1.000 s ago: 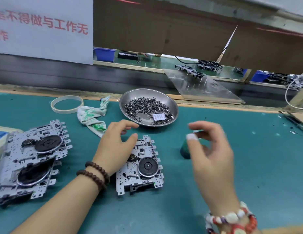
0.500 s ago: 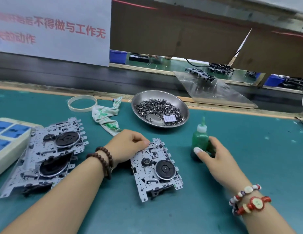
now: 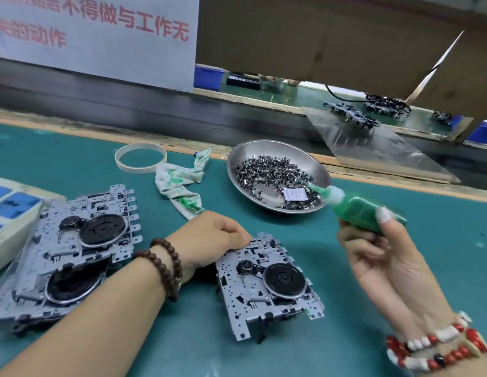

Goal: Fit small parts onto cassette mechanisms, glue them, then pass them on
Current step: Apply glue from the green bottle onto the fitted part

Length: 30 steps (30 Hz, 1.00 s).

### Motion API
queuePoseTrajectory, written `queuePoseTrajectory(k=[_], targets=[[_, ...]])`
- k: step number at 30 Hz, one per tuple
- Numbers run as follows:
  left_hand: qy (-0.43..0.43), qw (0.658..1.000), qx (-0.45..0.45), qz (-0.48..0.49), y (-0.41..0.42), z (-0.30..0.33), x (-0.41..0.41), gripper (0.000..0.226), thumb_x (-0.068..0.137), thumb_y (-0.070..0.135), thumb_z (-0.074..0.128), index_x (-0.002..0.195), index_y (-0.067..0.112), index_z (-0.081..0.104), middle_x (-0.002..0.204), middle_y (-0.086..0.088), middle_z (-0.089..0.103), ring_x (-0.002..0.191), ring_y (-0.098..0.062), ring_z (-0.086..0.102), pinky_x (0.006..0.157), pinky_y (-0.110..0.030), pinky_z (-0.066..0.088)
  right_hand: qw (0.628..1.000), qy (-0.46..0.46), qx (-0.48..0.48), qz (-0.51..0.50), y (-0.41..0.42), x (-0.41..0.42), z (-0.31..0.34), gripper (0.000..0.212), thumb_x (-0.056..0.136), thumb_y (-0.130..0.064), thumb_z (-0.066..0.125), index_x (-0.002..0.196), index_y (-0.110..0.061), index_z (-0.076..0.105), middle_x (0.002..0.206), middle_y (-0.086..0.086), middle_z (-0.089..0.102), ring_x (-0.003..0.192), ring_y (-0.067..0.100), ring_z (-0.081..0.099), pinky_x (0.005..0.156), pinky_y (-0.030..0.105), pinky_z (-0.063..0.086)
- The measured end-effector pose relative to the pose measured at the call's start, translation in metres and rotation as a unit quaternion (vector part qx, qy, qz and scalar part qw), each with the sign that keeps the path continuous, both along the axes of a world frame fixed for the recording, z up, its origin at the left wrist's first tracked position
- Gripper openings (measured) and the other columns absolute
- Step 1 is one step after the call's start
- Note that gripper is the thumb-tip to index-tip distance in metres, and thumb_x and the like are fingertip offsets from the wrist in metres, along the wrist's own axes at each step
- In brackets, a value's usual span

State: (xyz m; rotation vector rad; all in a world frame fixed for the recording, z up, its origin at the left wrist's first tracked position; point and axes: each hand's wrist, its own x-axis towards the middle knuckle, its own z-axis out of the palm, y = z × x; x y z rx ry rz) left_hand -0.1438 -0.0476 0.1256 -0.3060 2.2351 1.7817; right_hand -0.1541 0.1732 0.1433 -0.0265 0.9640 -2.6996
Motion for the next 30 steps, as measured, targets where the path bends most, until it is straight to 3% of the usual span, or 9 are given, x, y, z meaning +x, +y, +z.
queuePoseTrajectory(k=[3, 6, 8, 11, 12, 14, 17, 26, 30], targets=[[-0.008, 1.0, 0.009, 0.006, 0.0, 0.001, 0.0, 0.014, 0.085, 0.009, 0.064, 0.074, 0.01, 0.072, 0.065, 0.006, 0.069, 0.059, -0.004, 0.059, 0.067, -0.017, 0.051, 0.999, 0.003, 0.032, 0.012, -0.004, 0.003, -0.001, 0.06, 0.032, -0.018, 0.096, 0.084, -0.015, 0.067, 0.088, -0.001, 0.064, 0.053, 0.004, 0.047, 0.037, 0.008, 0.035], [-0.027, 0.999, 0.023, 0.004, 0.0, 0.003, 0.001, 0.013, 0.085, 0.006, 0.062, 0.077, 0.005, 0.072, 0.077, -0.009, 0.072, 0.062, -0.012, 0.06, 0.06, -0.015, 0.052, 0.991, 0.036, 0.13, -0.023, -0.007, 0.005, -0.001, 0.034, 0.049, -0.026, 0.087, 0.079, -0.021, 0.071, 0.097, 0.005, 0.067, 0.05, 0.002, 0.046, 0.037, 0.011, 0.038], [-0.032, 0.999, 0.019, 0.0, 0.0, 0.004, 0.002, 0.013, 0.085, 0.007, 0.062, 0.078, 0.005, 0.073, 0.081, -0.013, 0.072, 0.062, -0.013, 0.06, 0.058, -0.014, 0.051, 0.966, 0.081, 0.234, -0.07, -0.008, 0.007, -0.002, 0.012, 0.06, -0.022, 0.073, 0.072, -0.025, 0.072, 0.087, 0.007, 0.066, 0.049, 0.004, 0.048, 0.04, 0.012, 0.039], [-0.038, 0.999, 0.021, -0.007, 0.0, 0.005, 0.002, 0.014, 0.085, 0.006, 0.061, 0.079, 0.004, 0.073, 0.081, -0.013, 0.073, 0.061, -0.015, 0.061, 0.058, -0.015, 0.052, 0.932, 0.151, 0.311, -0.106, -0.009, 0.009, -0.006, 0.011, 0.065, -0.018, 0.073, 0.072, -0.027, 0.072, 0.074, 0.001, 0.068, 0.054, 0.006, 0.054, 0.043, 0.014, 0.041], [-0.04, 0.999, 0.022, -0.01, 0.0, 0.005, 0.003, 0.014, 0.085, 0.006, 0.061, 0.079, 0.004, 0.073, 0.08, -0.013, 0.073, 0.061, -0.015, 0.062, 0.058, -0.016, 0.052, 0.927, 0.164, 0.319, -0.111, -0.011, 0.01, -0.005, 0.013, 0.063, -0.027, 0.079, 0.075, -0.027, 0.073, 0.074, 0.0, 0.068, 0.055, 0.006, 0.055, 0.044, 0.015, 0.041], [-0.04, 0.999, 0.018, -0.009, -0.001, 0.005, 0.002, 0.015, 0.085, 0.006, 0.061, 0.077, 0.005, 0.073, 0.076, -0.012, 0.072, 0.057, -0.014, 0.061, 0.056, -0.015, 0.052, 0.91, 0.183, 0.352, -0.123, -0.011, 0.011, -0.005, 0.039, 0.05, -0.051, 0.083, 0.077, -0.026, 0.073, 0.074, -0.001, 0.07, 0.056, 0.006, 0.055, 0.045, 0.016, 0.042], [-0.039, 0.999, 0.012, -0.007, -0.001, 0.005, 0.002, 0.015, 0.084, 0.008, 0.062, 0.075, 0.007, 0.074, 0.075, -0.01, 0.073, 0.055, -0.012, 0.061, 0.058, -0.016, 0.052, 0.894, 0.188, 0.383, -0.137, -0.011, 0.011, -0.007, 0.051, 0.043, -0.064, 0.079, 0.074, -0.024, 0.072, 0.071, -0.002, 0.068, 0.052, 0.006, 0.052, 0.046, 0.016, 0.042], [-0.036, 0.999, 0.006, -0.008, 0.0, 0.006, 0.003, 0.014, 0.084, 0.01, 0.063, 0.076, 0.009, 0.075, 0.076, -0.009, 0.073, 0.06, -0.014, 0.063, 0.063, -0.019, 0.053, 0.874, 0.196, 0.425, -0.133, -0.01, 0.01, -0.01, 0.054, 0.047, -0.066, 0.077, 0.078, -0.022, 0.071, 0.078, 0.004, 0.071, 0.061, 0.011, 0.057, 0.048, 0.017, 0.045], [-0.031, 1.0, 0.001, -0.004, 0.001, 0.006, 0.003, 0.013, 0.083, 0.011, 0.064, 0.078, 0.009, 0.075, 0.079, -0.011, 0.073, 0.067, -0.018, 0.064, 0.072, -0.023, 0.053, 0.873, 0.197, 0.427, -0.129, -0.009, 0.009, -0.012, 0.03, 0.058, -0.047, 0.076, 0.077, -0.025, 0.071, 0.077, 0.002, 0.071, 0.061, 0.011, 0.057, 0.048, 0.017, 0.046]])
